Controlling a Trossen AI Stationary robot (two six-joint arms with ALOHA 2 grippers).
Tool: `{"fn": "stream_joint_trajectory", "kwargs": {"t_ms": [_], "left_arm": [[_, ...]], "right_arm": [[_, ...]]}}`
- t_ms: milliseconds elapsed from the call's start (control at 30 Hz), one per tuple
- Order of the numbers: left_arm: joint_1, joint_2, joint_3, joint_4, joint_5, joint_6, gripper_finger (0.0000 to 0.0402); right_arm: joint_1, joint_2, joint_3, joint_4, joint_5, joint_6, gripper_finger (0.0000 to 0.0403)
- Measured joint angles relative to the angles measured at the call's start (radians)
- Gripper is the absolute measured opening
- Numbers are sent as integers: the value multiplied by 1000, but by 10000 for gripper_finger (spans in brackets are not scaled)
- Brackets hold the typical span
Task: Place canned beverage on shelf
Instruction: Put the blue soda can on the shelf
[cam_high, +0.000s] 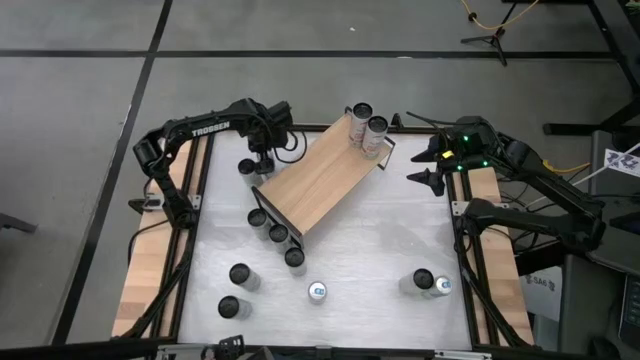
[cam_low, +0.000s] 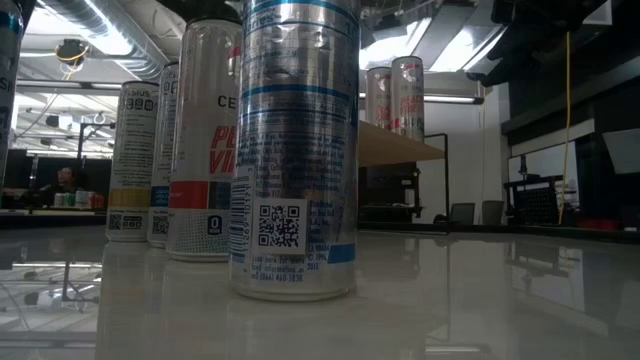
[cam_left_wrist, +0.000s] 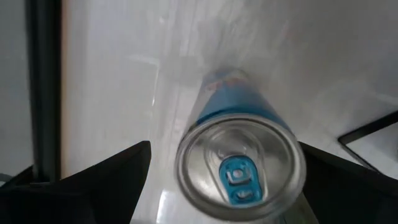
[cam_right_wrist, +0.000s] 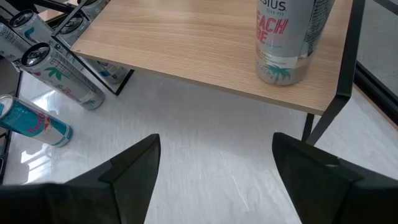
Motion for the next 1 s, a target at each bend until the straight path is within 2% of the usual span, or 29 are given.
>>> {"fn": "stream_joint_trajectory", "kwargs": {"t_ms": [367, 1000], "left_arm": [[-1, 0, -32, 31, -6, 0, 346], [-1, 0, -32, 67, -5, -47, 241]], "right_arm": [[0, 0, 0, 0, 0, 0, 305], [0, 0, 0, 0, 0, 0, 305]]}}
